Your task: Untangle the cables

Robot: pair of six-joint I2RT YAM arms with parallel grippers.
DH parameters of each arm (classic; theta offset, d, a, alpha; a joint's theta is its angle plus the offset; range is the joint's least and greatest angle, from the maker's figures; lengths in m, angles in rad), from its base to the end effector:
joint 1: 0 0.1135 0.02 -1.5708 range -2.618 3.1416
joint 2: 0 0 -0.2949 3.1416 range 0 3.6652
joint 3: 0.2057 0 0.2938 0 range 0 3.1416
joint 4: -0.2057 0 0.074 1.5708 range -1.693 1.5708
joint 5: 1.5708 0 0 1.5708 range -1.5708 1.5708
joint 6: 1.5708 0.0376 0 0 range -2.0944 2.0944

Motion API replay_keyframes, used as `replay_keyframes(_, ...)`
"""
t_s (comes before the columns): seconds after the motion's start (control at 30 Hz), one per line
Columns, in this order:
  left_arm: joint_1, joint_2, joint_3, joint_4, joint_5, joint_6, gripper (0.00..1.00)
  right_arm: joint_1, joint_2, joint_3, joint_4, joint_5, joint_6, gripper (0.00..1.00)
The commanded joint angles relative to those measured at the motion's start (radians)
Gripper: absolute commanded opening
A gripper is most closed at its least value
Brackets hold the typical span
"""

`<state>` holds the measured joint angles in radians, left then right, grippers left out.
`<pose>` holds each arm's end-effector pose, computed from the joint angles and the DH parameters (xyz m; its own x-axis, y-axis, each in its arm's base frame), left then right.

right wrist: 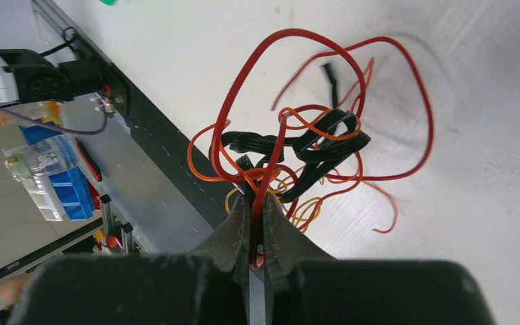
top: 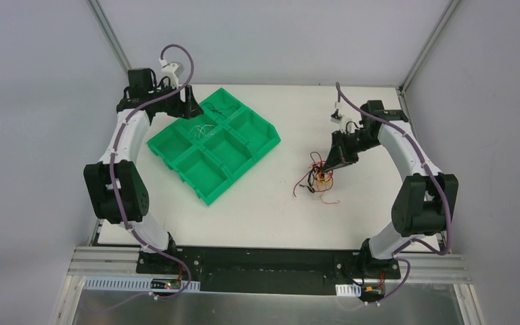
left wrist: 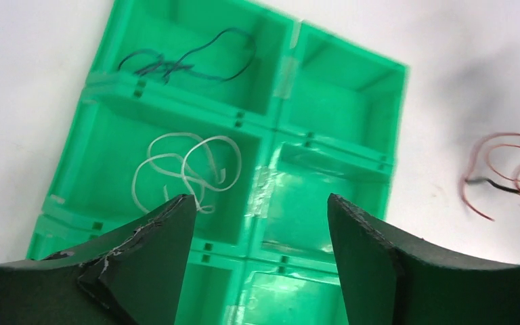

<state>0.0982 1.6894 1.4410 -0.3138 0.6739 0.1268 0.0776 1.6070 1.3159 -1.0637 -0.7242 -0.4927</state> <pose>0.4361 0.0194 0.3387 -0.4695 0.0530 -0.8814 0.5123 0.8293 -0.2230 0.3423 0.0516 0.2834 -0.7636 -0.4147 -0.4949 -0.6365 0.6125 0.4688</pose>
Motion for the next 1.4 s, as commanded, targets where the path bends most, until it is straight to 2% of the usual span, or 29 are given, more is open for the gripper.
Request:
replay_keyframes(0.0, -0.03, -0.147, 0.06, -0.031, 0.277, -0.041, 0.73, 0.045, -0.075, 0.1, -0.031, -0.177, 0.066, 0.0)
replay_keyframes(0.1, -0.145, -0.23, -0.019, -0.03, 0.378, -0.05, 0.72, 0.088, -0.088, 0.146, -0.027, -0.247, 0.104, 0.0)
replay_keyframes(0.33, -0.482, -0.314, -0.118, -0.004, 0.366, -0.12, 0.7, 0.177, -0.127, 0.176, -0.042, -0.37, 0.128, 0.0)
replay_keyframes(0.47, -0.63, -0.327, -0.167, 0.054, 0.345, -0.2, 0.63, 0.208, -0.162, 0.154, 0.051, -0.391, 0.23, 0.0)
replay_keyframes(0.57, -0.701, -0.329, -0.198, 0.121, 0.323, -0.266, 0.6, 0.225, -0.186, 0.12, 0.159, -0.389, 0.349, 0.0)
replay_keyframes(0.73, -0.746, -0.318, -0.216, 0.19, 0.295, -0.326, 0.57, 0.238, -0.204, 0.07, 0.278, -0.411, 0.463, 0.0)
replay_keyframes(1.13, -0.761, -0.279, -0.234, 0.238, 0.219, -0.362, 0.5, 0.25, -0.216, 0.037, 0.339, -0.433, 0.531, 0.0)
replay_keyframes(1.17, -0.761, -0.279, -0.237, 0.239, 0.219, -0.36, 0.47, 0.249, -0.217, 0.036, 0.338, -0.434, 0.533, 0.0)
replay_keyframes(1.27, -0.761, -0.287, -0.244, 0.228, 0.23, -0.349, 0.29, 0.25, -0.22, 0.031, 0.325, -0.422, 0.522, 0.0)
replay_keyframes(1.37, -0.759, -0.321, -0.257, 0.212, 0.259, -0.333, 0.16, 0.245, -0.217, 0.038, 0.265, -0.369, 0.453, 0.0)
